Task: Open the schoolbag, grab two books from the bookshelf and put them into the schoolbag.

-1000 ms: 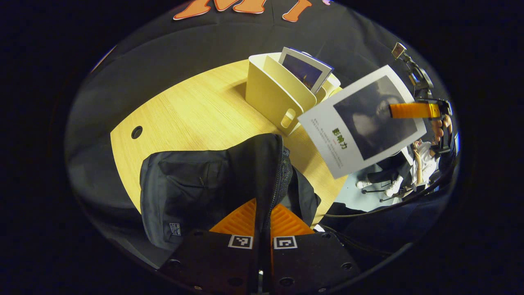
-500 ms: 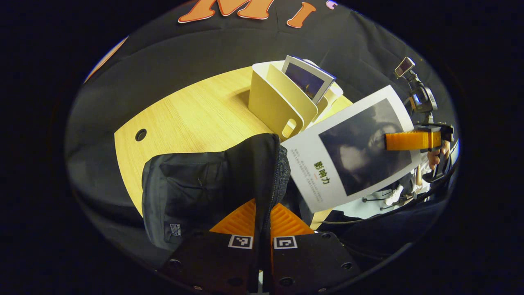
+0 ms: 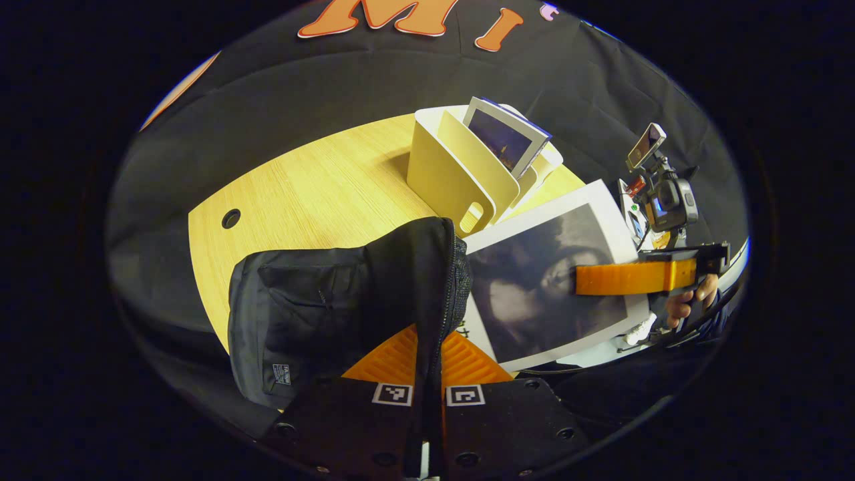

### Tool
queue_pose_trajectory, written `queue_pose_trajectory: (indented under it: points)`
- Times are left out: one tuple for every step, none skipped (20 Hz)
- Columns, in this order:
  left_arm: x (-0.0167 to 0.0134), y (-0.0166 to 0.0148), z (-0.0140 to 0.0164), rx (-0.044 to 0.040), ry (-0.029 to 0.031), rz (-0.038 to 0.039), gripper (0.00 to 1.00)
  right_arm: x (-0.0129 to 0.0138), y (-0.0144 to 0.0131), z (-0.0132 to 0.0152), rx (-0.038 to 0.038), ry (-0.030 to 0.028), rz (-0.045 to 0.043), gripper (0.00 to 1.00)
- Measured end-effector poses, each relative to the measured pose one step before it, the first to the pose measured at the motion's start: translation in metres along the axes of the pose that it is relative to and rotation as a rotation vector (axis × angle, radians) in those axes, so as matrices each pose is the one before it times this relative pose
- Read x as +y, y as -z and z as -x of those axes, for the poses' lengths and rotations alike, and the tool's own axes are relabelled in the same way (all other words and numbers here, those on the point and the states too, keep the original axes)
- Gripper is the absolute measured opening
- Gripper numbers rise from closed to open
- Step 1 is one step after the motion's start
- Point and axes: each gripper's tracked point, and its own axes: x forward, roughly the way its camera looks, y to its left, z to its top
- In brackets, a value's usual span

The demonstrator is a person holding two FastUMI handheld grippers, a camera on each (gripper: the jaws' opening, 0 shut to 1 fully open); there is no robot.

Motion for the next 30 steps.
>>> queue_pose_trajectory:
  points:
    - [-0.00073, -0.0011, -0.00007, -0.0046, 0.00119, 0.00405, 0.04, -0.00042, 0.00332, -0.00705, -0.00448, -0.00445, 0.00193, 0.37]
    - [-0.00185, -0.00121, -0.00079, -0.0023, 0.00265, 0.00189, 0.05, -0.00032, 0.00228, -0.00661, -0.00782, 0.00092, -0.00821, 0.37]
    - [-0.00008, -0.00056, -0.00007, -0.00405, 0.00109, 0.00397, 0.05, 0.00023, 0.00385, -0.00717, -0.00073, -0.00696, -0.01377, 0.37]
    - [-0.00202, -0.0008, -0.00053, -0.0024, 0.00311, 0.00149, 0.05, 0.00105, 0.00461, -0.0069, -0.00047, -0.01308, -0.01597, 0.37]
    - [-0.00029, -0.00002, -0.00032, -0.00543, 0.00064, 0.00072, 0.07, -0.00025, 0.00518, -0.00083, 0.00158, -0.00376, -0.01116, 0.37]
    - [-0.00184, 0.00081, -0.00092, -0.00219, 0.00152, 0.00014, 0.05, -0.00076, 0.0046, -0.00927, 0.00099, -0.00839, -0.01531, 0.37]
    - [-0.00265, -0.00007, 0.00105, -0.00572, 0.00202, 0.0045, 0.05, -0.00082, 0.00619, -0.0094, 0.00622, -0.00423, -0.01522, 0.36]
    - [-0.00216, 0.00055, 0.00016, -0.00216, 0.00478, 0.00027, 0.05, 0.00118, 0.00563, -0.00875, 0.00463, -0.00975, -0.02119, 0.37]
    - [-0.00077, -0.00115, -0.00062, -0.00468, 0.00155, 0.00443, 0.05, -0.0003, 0.00518, -0.00881, 0.00522, -0.00258, -0.0138, 0.37]
    - [-0.00098, 0.00054, -0.00083, -0.00155, -0.00049, -0.00164, 0.05, 0.00296, 0.0053, -0.00796, -0.00134, -0.00799, -0.00805, 0.37]
    - [-0.00148, 0.00023, 0.00007, -0.00481, -0.00022, 0.00242, 0.05, 0.00017, 0.00542, -0.00502, 0.00045, -0.00122, 0.00707, 0.36]
    - [-0.00081, 0.00019, -0.00002, -0.00044, 0.00124, -0.00186, 0.04, 0.00243, 0.00134, -0.00582, -0.00416, -0.00895, -0.00294, 0.37]
    - [-0.00043, -0.00001, 0.00114, -0.00434, 0.00271, 0.00286, 0.05, 0.00048, -0.00081, -0.00669, -0.00099, -0.00359, 0.00157, 0.37]
    - [-0.00008, 0.00106, 0.00004, 0.00136, -0.00152, -0.00098, 0.05, 0.00163, -0.00151, -0.00393, -0.01065, -0.01064, -0.00719, 0.37]
    - [0.00112, -0.00045, -0.00041, -0.00066, -0.00345, 0.00099, 0.05, -0.00012, -0.00191, -0.00528, -0.00491, -0.00761, -0.00218, 0.37]
    - [0.00007, 0.00031, -0.00037, 0.00112, -0.00164, 0.00193, 0.05, 0.00049, -0.00233, -0.00327, -0.00932, -0.01108, -0.00411, 0.36]
    - [-0.00018, 0.00078, -0.00123, 0.00048, -0.00116, 0.00415, 0.04, -0.00093, -0.00201, -0.00444, -0.00432, -0.00628, -0.00705, 0.36]
    - [0.00012, -0.00019, -0.00042, 0.00096, -0.00035, 0.00381, 0.05, -0.00061, 0.00015, -0.00301, -0.00338, -0.00898, -0.0088, 0.37]
    - [0.00122, -0.00197, -0.00079, -0.00035, -0.003, 0.00431, 0.05, -0.00117, 0.00086, -0.00247, -0.00024, -0.00535, -0.01166, 0.36]
    - [0.00052, -0.00395, -0.00132, -0.00647, -0.00645, 0.00249, 0.05, -0.00038, -0.00064, 0.00334, -0.00594, -0.00163, -0.01874, 0.37]
    - [0.00467, -0.00395, -0.00057, -0.01256, -0.0109, 0.01355, 0.05, -0.0006, -0.01007, 0.00628, -0.0606, 0.00542, -0.01934, 0.37]
    - [-0.00159, -0.00226, -0.00059, -0.00755, 0.01146, 0.02277, 0.05, -0.00054, -0.00773, 0.00226, -0.02113, 0.00169, 0.0059, 0.37]
    - [-0.00172, -0.00098, -0.00104, -0.00684, 0.00677, 0.02115, 0.07, -0.00379, -0.00948, 0.00386, -0.02398, 0.00008, -0.00911, 0.37]
    - [-0.00208, -0.00204, -0.00123, -0.002, 0.01256, 0.00962, 0.05, 0.00062, -0.00244, 0.00027, -0.01706, -0.01161, -0.01586, 0.37]
    - [0.00038, -0.00023, 0.00074, -0.00315, -0.00238, -0.00149, 0.05, 0.00261, -0.00437, 0.00024, -0.03038, -0.0124, -0.02217, 0.37]
    - [-0.00286, -0.00112, -0.00157, 0.00338, 0.00343, -0.00916, 0.05, 0.00097, -0.00028, -0.00084, -0.00085, -0.0076, 0.00449, 0.36]
    - [-0.00052, -0.00127, -0.0011, 0.00111, -0.00424, -0.01224, 0.05, -0.00061, 0.00385, -0.00043, 0.00599, 0.00144, 0.00757, 0.36]
    - [-0.00281, -0.00213, -0.00243, 0.00232, 0.00368, -0.00059, 0.05, 0.00018, 0.00503, -0.00445, 0.00745, -0.00251, 0.006, 0.37]
    - [-0.0031, -0.00096, -0.00119, 0.00174, 0.00355, -0.0015, 0.05, 0.00033, 0.00134, -0.00436, -0.00314, -0.00006, 0.00592, 0.37]
    - [-0.0034, -0.00083, -0.00089, 0.00225, 0.0009, -0.00801, 0.05, -0.00142, 0.00264, -0.00392, 0.00517, 0.00636, 0.00671, 0.37]
